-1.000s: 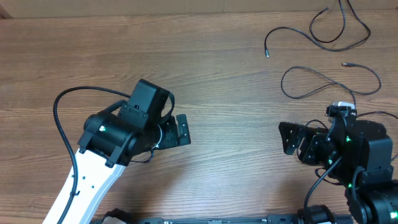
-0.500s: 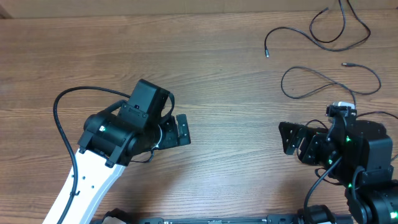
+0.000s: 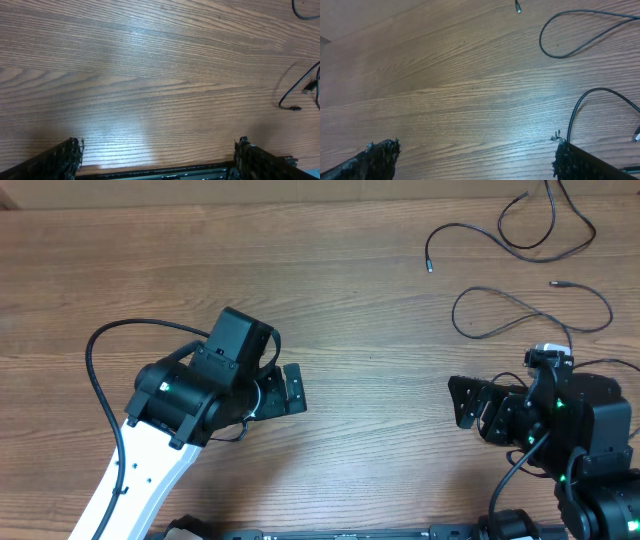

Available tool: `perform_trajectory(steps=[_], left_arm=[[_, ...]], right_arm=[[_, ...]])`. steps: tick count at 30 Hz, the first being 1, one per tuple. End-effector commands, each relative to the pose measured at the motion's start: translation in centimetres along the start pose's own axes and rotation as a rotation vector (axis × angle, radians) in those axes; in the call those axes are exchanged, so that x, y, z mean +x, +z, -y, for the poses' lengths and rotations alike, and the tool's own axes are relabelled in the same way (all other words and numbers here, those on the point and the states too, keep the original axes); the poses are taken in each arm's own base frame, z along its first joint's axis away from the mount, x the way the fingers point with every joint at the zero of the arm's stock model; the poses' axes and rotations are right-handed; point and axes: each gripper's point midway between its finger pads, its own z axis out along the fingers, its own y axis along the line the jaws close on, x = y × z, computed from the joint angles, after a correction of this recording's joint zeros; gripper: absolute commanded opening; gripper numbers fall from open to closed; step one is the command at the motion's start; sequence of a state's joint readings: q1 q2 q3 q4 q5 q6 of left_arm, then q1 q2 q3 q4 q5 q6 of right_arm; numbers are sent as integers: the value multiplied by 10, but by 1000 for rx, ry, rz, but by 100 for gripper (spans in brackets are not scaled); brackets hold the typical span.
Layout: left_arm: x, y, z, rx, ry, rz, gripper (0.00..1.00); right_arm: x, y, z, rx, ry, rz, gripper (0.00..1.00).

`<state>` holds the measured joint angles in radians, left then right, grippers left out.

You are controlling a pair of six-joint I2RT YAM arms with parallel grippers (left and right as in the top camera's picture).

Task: Untangle cables

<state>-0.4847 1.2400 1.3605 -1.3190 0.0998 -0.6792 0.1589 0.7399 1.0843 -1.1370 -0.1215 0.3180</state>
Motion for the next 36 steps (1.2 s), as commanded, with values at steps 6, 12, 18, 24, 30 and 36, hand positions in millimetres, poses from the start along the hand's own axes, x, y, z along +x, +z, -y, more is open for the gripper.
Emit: perform_trajectory(steps=[6, 12, 18, 24, 30, 36], left_arm=[[0, 2, -1, -12, -5, -1, 100], [0, 2, -1, -12, -5, -1, 100], [0, 2, -1, -12, -5, -1, 99], [0, 2, -1, -12, -5, -1, 99], [0, 2, -1, -12, -5, -1, 100], [0, 2, -1, -12, -5, -1, 100]], right_arm=[[1, 2, 2, 12, -3, 0, 100], [1, 2, 2, 12, -4, 0, 100], [1, 0, 2, 8, -5, 10, 100], [4, -5, 2, 6, -6, 16, 100], [5, -20, 7, 24, -97, 73, 100], [15, -15, 14, 13, -153, 127, 100]])
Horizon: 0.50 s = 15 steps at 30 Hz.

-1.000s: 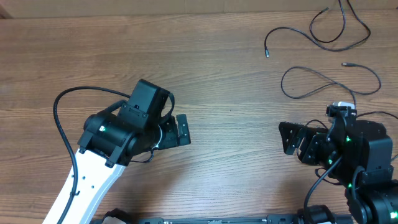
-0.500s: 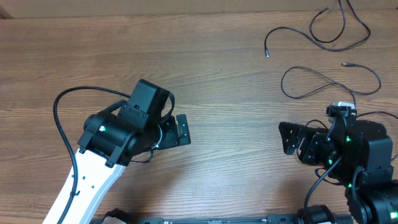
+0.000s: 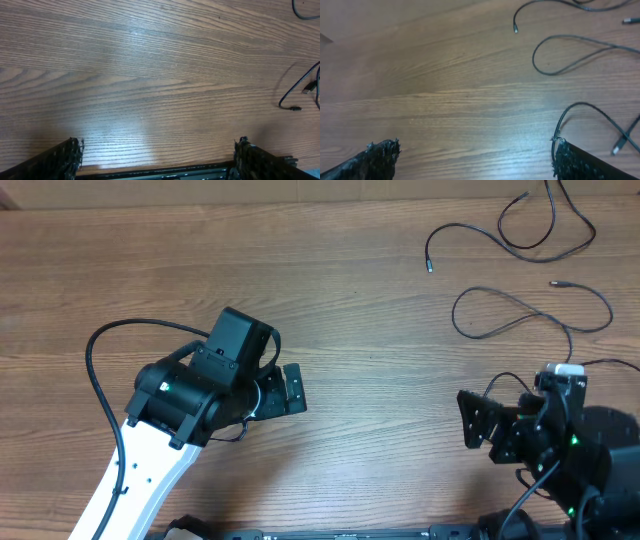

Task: Untangle cables

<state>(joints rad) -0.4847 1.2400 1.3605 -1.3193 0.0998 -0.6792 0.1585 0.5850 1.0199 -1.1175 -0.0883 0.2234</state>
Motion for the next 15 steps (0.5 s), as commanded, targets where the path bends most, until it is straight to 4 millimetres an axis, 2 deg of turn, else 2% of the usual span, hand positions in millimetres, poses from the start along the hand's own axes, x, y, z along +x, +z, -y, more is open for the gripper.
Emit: perform_trajectory(steps=[1, 9, 15], left_arm=[[0, 2, -1, -11, -5, 0, 99], [0, 2, -1, -12, -5, 0, 100], [0, 2, -1, -11, -5, 0, 100]], right_arm=[[10, 8, 7, 11, -47, 29, 100], [14, 32, 4, -85, -169, 271, 100], [24, 55, 16, -86, -181, 389, 100]])
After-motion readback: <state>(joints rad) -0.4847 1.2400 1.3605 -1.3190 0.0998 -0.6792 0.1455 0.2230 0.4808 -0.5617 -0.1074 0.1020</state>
